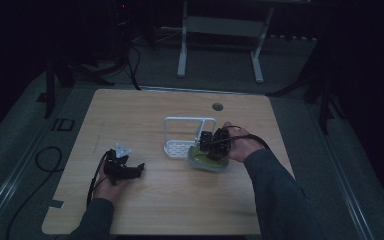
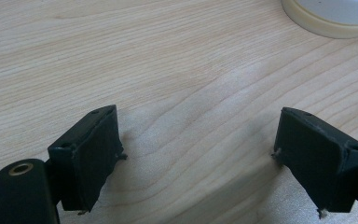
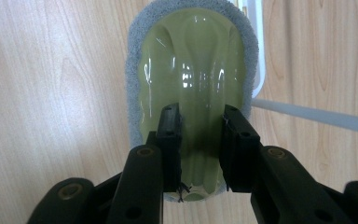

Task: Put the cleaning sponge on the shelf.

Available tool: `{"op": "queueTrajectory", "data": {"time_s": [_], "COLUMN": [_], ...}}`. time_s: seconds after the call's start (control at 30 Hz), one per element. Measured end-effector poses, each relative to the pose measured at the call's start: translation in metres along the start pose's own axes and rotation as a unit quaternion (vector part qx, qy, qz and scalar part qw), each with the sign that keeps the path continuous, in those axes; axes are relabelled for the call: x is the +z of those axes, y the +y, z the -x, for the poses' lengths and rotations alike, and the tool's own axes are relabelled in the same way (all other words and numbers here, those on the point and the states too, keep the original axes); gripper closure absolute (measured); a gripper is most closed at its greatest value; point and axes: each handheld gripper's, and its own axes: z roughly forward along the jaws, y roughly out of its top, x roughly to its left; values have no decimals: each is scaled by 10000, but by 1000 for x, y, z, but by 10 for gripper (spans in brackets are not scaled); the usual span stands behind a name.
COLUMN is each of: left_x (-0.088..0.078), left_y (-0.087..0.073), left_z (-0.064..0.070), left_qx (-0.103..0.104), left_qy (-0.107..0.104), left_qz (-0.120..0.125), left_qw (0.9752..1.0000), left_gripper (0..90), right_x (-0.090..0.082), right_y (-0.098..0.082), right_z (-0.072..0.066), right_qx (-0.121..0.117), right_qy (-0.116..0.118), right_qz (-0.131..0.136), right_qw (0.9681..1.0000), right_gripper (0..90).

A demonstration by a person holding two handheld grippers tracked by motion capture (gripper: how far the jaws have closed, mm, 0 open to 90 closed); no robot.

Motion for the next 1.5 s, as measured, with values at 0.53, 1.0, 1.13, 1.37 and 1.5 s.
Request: {"op": "queueTrajectory", "data": {"time_s": [0.53,1.0,1.13,1.37,1.5], "left_x": [0,0,0,0,0], "left_y": [0,0,0,0,0], "left_z": [0,0,0,0,0], "left_qx": [2,6,1,1,1], "left_qy": [0,0,1,1,0], "left_qz": [1,-5,-1,-1,-1], "left_qw": [10000,10000,10000,10000,10000], "left_gripper": [143,144,144,144,144], "right_x": [1,0,1,2,6], "right_y": [19,43,54,62,63], "right_z": [0,4,4,6,10], "right_qx": [-208,-417,-535,-618,-588], "right_qy": [-42,-158,-249,-369,-445], "right_qz": [39,25,-4,-31,-90], "right_qw": [9998,9990,9983,9974,9972], "right_gripper": [718,719,719,719,719]}}
